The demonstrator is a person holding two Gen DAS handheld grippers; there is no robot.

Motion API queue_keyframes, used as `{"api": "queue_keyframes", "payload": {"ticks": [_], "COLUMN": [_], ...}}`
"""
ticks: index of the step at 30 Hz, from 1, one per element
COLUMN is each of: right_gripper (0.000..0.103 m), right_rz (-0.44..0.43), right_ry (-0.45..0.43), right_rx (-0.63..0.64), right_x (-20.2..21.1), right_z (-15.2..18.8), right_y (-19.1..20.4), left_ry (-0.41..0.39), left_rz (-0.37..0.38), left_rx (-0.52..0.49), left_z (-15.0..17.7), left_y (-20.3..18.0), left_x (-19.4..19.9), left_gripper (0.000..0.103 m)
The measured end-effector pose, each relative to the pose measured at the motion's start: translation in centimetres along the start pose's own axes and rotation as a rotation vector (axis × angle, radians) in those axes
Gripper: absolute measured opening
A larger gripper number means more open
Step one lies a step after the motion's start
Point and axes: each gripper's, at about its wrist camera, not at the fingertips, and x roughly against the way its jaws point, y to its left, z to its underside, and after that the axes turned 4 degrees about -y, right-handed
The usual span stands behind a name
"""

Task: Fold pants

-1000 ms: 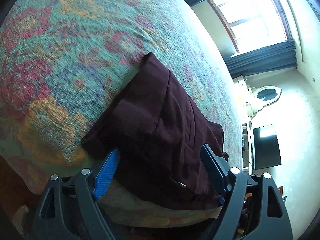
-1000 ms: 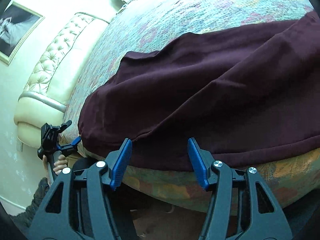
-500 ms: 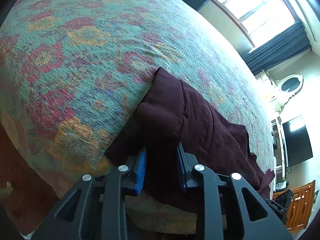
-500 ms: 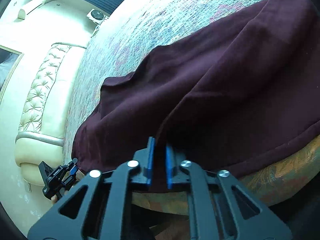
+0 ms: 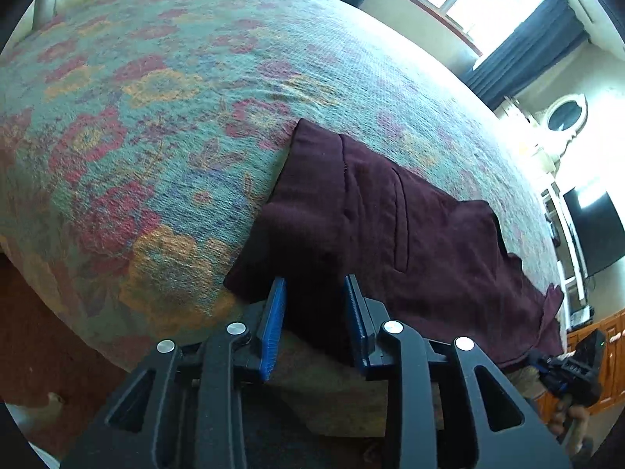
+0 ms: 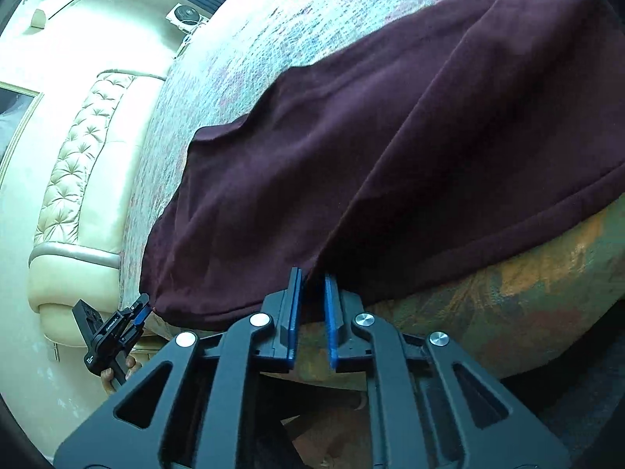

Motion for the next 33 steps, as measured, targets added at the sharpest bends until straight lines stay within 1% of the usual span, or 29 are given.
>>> {"api": "queue_keyframes", "payload": {"ticks": [1, 2, 3, 6, 8, 9, 10, 12, 13, 15, 16, 18, 20, 22, 24, 25, 26, 27, 28, 29, 30, 33], "right_gripper": [0.013, 0.017, 0.023, 0.033, 0.035, 0.038, 0.038, 0.038, 0.039, 0.039, 0.039, 0.039, 0.04, 0.044, 0.044, 0.043, 0.035, 0.025, 0.019, 0.008, 0.006, 0.006], "right_rz": [0.008, 0.018, 0.03, 0.091, 0.162, 0.21, 0.245, 0.332, 0.379, 0.51, 0.584, 0.651, 0.686, 0.711, 0.738, 0.744, 0.756, 0.753, 0.737, 0.696, 0.638, 0.501], "right_ry": [-0.026, -0.053, -0.097, -0.219, -0.292, -0.324, -0.337, -0.346, -0.336, -0.326, -0.327, -0.296, -0.284, -0.275, -0.273, -0.277, -0.281, -0.288, -0.297, -0.313, -0.334, -0.424], "right_rx": [0.008, 0.012, 0.007, -0.032, -0.072, -0.096, -0.118, -0.183, -0.206, -0.231, -0.24, -0.265, -0.285, -0.286, -0.279, -0.281, -0.283, -0.281, -0.287, -0.305, -0.328, -0.357], "right_x": [1.2, 2.4, 3.8, 7.2, 8.7, 9.1, 9.1, 8.6, 8.1, 7.3, 6.8, 5.9, 5.5, 4.5, 4.0, 4.0, 4.1, 4.3, 4.8, 5.6, 6.6, 10.2], "right_z": [-0.9, -1.9, -3.6, -9.4, -14.1, -16.7, -18.7, -22.7, -24.1, -26.2, -26.9, -28.0, -28.2, -28.2, -28.4, -28.3, -28.2, -28.1, -27.8, -27.3, -26.6, -24.8], "right_y": [-0.1, -0.3, -0.9, -3.6, -6.1, -7.6, -8.9, -11.9, -13.1, -15.2, -15.9, -17.6, -19.2, -19.6, -19.8, -19.8, -19.9, -20.1, -20.3, -20.5, -20.5, -20.5], "left_ry": [-0.01, -0.025, -0.042, -0.097, -0.117, -0.121, -0.116, -0.087, -0.071, -0.041, -0.025, -0.004, 0.003, 0.012, 0.015, 0.014, 0.01, 0.005, 0.003, 0.002, 0.003, 0.004], "left_rz": [-0.017, -0.032, -0.048, -0.056, -0.058, -0.062, -0.061, -0.049, -0.038, -0.028, -0.024, -0.017, -0.019, -0.016, -0.017, -0.019, -0.022, -0.024, -0.025, -0.026, -0.025, -0.017], "left_rx": [-0.034, -0.07, -0.102, -0.159, -0.182, -0.186, -0.185, -0.166, -0.151, -0.131, -0.127, -0.13, -0.133, -0.12, -0.1, -0.095, -0.093, -0.093, -0.095, -0.098, -0.099, -0.093], "left_z": [0.3, 0.4, 0.5, -0.2, -1.0, -1.4, -1.8, -2.0, -2.0, -1.8, -1.7, -1.6, -1.5, -1.4, -1.3, -1.3, -1.2, -1.2, -1.1, -1.1, -1.1, -1.1], "left_y": [-0.4, -1.0, -1.7, -3.3, -4.7, -5.3, -5.8, -6.4, -6.7, -7.3, -7.6, -8.1, -8.4, -8.4, -8.2, -8.2, -8.3, -8.4, -8.5, -8.5, -8.5, -8.4], "left_x": [0.5, 1.1, 1.6, 2.3, 2.1, 1.6, 0.9, -0.5, -1.1, -2.3, -3.0, -3.9, -4.4, -5.0, -5.4, -5.4, -5.4, -5.4, -5.4, -5.4, -5.4, -5.3], "left_gripper": [0.035, 0.041, 0.052, 0.068, 0.071, 0.071, 0.071, 0.071, 0.071, 0.071, 0.071, 0.072, 0.072, 0.073, 0.076, 0.077, 0.077, 0.078, 0.078, 0.078, 0.078, 0.078]}}
